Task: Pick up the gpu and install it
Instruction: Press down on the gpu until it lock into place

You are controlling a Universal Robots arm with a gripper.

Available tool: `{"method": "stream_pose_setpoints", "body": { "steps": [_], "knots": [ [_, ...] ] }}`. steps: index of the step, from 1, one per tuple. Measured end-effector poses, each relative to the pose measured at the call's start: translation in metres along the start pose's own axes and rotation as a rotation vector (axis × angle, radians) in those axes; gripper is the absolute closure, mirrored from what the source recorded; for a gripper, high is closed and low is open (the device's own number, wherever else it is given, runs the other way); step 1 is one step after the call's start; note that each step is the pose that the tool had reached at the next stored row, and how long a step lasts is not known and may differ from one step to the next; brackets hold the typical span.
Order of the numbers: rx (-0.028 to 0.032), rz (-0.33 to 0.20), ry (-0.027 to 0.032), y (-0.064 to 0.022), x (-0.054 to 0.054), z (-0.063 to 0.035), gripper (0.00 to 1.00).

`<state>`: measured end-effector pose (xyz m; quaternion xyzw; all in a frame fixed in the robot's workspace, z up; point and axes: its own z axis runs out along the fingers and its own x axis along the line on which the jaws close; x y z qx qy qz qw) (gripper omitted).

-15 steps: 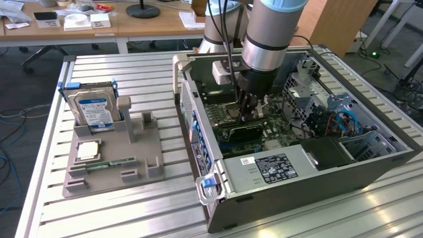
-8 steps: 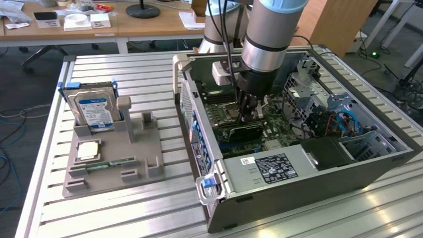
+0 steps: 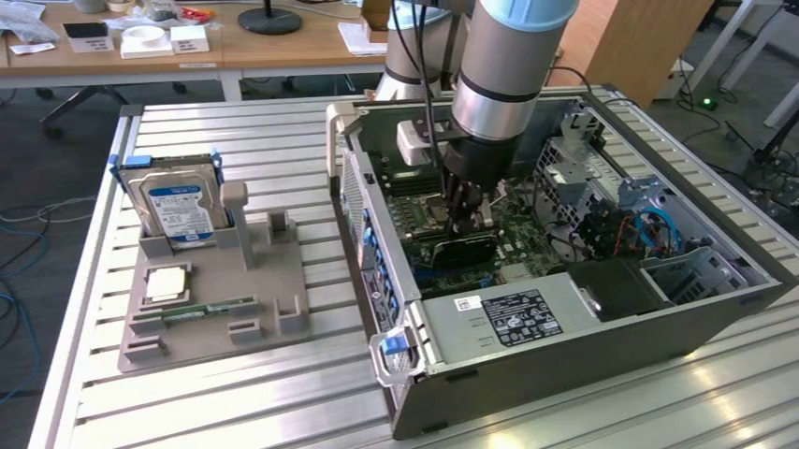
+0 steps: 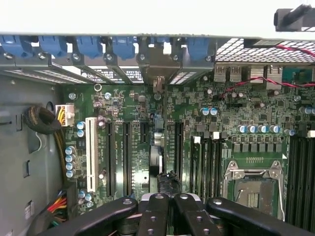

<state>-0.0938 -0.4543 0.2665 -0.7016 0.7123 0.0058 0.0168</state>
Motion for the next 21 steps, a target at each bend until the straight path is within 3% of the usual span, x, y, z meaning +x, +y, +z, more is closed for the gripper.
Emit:
{"method": "stream_pose_setpoints", "body": {
  "steps": [21],
  "knots": [
    [-0.0001, 0.000, 0.0000, 0.0022, -0.0001, 0.0046, 0.89]
  ]
}}
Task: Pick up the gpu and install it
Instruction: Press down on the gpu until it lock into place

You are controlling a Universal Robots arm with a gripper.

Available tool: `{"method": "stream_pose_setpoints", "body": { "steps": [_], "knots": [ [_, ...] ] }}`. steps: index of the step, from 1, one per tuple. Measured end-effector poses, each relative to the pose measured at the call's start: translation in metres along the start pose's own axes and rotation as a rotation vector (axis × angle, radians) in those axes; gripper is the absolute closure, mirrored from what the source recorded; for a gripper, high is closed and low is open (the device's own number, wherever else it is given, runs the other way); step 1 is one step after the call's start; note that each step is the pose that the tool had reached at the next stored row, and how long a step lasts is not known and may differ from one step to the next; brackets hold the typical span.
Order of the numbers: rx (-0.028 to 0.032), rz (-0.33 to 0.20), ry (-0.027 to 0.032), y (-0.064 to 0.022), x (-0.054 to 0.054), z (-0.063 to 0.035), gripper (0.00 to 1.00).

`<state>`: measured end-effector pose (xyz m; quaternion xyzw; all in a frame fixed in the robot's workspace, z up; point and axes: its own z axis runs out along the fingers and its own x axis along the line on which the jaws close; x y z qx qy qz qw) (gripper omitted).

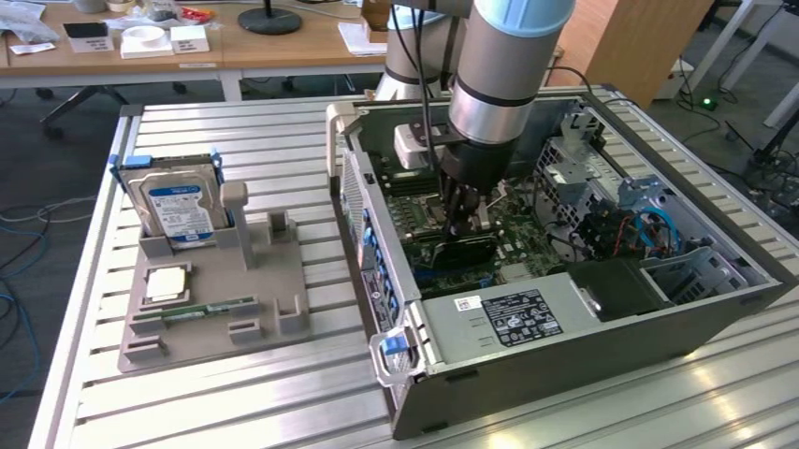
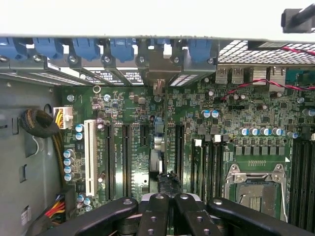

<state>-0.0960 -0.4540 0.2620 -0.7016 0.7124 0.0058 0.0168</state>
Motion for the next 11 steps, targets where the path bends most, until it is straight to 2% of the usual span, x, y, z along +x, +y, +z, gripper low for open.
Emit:
{"method": "stream_pose_setpoints", "body": {
  "steps": [11],
  "knots": [
    [0.0000, 0.000, 0.0000, 0.0009, -0.0003, 0.0006, 0.89]
  ]
}}
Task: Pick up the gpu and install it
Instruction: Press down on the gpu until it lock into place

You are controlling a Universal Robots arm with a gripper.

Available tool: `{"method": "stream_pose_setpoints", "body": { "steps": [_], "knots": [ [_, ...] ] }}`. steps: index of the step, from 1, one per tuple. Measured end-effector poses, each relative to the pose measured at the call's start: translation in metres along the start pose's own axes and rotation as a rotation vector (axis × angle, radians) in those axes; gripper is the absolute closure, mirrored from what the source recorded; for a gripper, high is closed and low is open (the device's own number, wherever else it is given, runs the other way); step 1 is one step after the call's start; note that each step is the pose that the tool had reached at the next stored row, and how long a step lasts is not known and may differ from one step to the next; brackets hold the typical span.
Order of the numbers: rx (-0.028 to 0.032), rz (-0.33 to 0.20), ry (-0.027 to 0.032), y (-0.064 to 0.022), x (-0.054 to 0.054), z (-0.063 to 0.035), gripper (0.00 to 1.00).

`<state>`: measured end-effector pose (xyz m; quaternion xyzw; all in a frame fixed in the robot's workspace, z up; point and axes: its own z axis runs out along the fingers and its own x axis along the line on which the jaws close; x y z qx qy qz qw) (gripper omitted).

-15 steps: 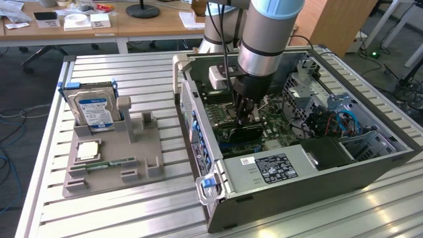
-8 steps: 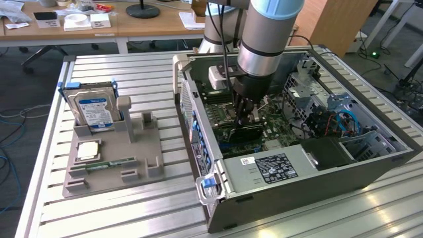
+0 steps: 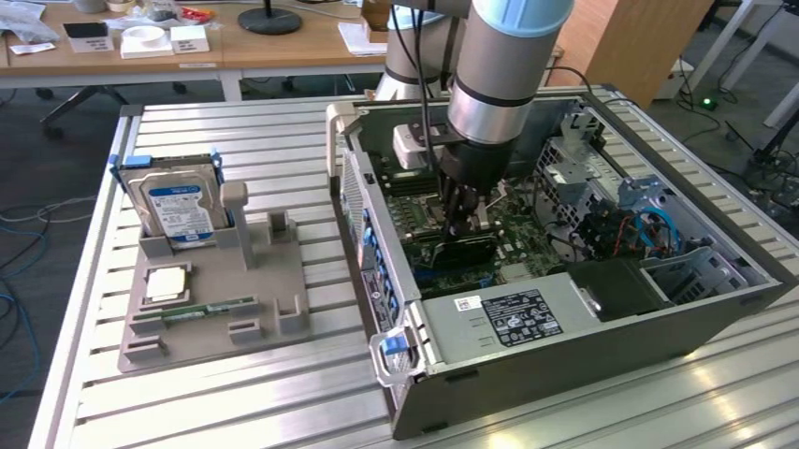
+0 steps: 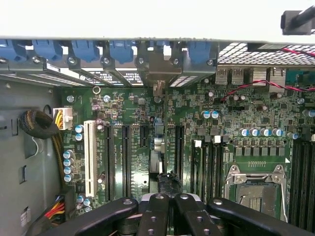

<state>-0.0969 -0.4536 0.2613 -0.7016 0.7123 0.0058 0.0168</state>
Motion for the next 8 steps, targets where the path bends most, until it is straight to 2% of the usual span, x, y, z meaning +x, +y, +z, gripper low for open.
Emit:
{"method": "stream_pose_setpoints", "body": {
  "steps": [3, 8],
  "knots": [
    [0.0006, 0.000, -0.0012, 0.0000, 0.000, -0.0012, 0.89],
    [0.0001, 0.000, 0.0003, -0.0002, 0.000, -0.0114, 0.89]
  ]
}}
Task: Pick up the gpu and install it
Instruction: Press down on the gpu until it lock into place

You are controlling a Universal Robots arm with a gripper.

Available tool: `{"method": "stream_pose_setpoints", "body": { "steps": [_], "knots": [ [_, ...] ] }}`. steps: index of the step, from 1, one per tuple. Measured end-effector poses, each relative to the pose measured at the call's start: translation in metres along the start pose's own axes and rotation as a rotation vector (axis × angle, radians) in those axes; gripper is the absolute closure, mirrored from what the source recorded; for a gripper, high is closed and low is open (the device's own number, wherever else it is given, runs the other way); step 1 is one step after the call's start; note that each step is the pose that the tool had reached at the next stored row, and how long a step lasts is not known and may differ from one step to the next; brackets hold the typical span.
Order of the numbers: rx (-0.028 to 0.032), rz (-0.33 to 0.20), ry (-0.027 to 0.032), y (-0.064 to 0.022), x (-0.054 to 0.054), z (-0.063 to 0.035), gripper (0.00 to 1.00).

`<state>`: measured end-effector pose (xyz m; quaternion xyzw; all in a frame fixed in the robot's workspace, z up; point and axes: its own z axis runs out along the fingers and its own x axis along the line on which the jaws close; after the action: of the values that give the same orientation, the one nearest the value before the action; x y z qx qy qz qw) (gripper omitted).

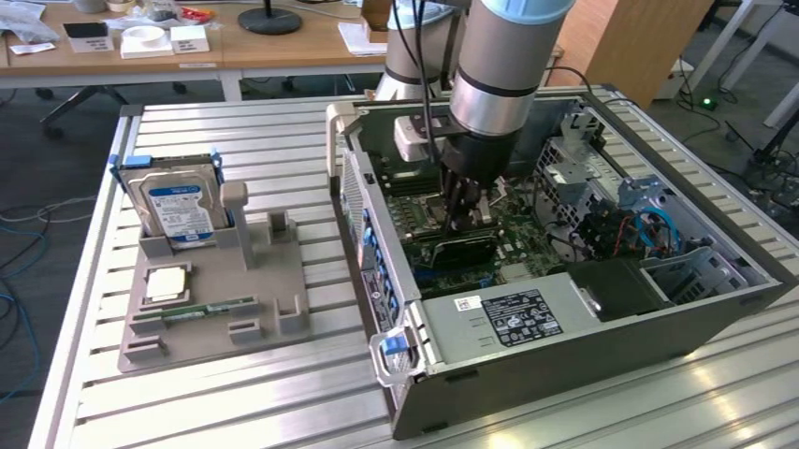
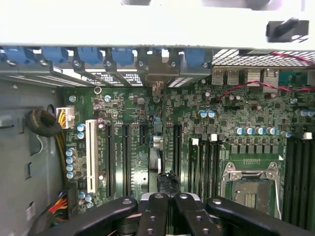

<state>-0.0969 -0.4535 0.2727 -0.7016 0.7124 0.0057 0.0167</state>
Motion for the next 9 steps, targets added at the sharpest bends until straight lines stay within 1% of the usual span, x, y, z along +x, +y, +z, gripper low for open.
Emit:
{"method": "stream_pose_setpoints", "body": {
  "steps": [4, 9],
  "knots": [
    [0.0000, 0.000, 0.0000, -0.0005, 0.000, -0.0092, 0.89],
    [0.0001, 0.000, -0.0001, -0.0011, -0.001, -0.0253, 0.89]
  ]
}}
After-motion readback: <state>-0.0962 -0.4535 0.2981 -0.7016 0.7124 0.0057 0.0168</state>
